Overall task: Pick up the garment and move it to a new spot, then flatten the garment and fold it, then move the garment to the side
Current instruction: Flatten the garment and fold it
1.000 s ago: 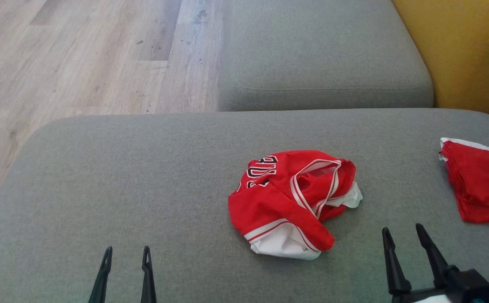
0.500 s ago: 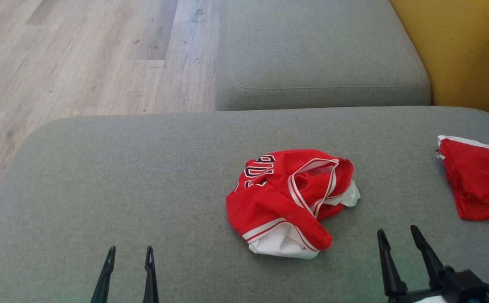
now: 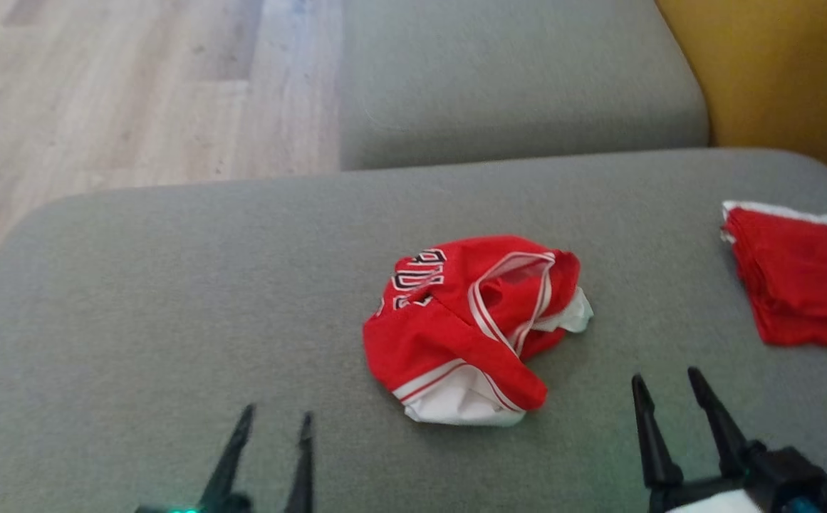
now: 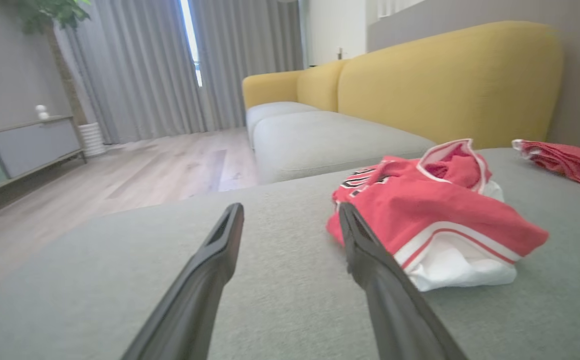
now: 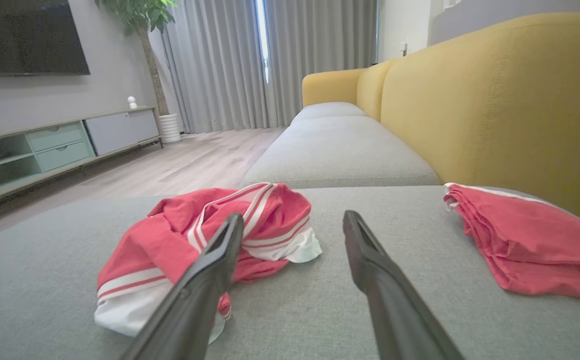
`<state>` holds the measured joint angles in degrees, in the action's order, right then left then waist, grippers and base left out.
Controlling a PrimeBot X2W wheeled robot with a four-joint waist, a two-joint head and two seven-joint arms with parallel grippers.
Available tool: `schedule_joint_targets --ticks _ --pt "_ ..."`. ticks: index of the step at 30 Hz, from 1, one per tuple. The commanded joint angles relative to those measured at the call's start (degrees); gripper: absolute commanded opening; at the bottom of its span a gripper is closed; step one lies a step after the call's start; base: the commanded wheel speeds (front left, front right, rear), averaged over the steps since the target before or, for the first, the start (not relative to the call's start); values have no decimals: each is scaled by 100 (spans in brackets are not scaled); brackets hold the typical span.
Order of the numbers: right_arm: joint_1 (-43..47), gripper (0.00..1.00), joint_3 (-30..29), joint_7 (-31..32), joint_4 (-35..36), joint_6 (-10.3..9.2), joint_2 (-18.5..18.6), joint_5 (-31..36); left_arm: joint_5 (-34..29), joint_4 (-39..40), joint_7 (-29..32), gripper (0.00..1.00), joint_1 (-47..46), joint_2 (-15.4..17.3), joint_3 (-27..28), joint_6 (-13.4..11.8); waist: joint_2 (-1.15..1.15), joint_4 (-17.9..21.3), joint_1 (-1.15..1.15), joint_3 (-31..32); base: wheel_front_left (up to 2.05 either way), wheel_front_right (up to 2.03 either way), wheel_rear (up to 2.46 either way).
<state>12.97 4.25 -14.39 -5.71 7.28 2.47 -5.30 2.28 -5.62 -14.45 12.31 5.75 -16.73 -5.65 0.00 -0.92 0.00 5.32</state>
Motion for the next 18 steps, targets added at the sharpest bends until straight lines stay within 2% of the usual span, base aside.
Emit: schedule_joint_targets --ticks 1,7,10,18 --pt "-408 100 128 -61 241 21 41 -75 -15 30 -54 100 -508 -88 61 89 0 192 0 -207 0 0 0" --pt "-684 100 244 -61 276 21 41 -138 -243 -1144 -55 100 -1269 -145 -715 758 0 679 0 -602 0 0 0" --pt "-876 100 318 -61 327 21 41 -89 -348 -1708 5 100 -1732 -195 -1130 1013 0 909 0 -883 0 0 0" --pt "-1253 100 460 -61 458 21 41 -12 -380 -2881 342 100 -2909 -271 -1925 1250 0 1354 0 -1399 0 0 0"
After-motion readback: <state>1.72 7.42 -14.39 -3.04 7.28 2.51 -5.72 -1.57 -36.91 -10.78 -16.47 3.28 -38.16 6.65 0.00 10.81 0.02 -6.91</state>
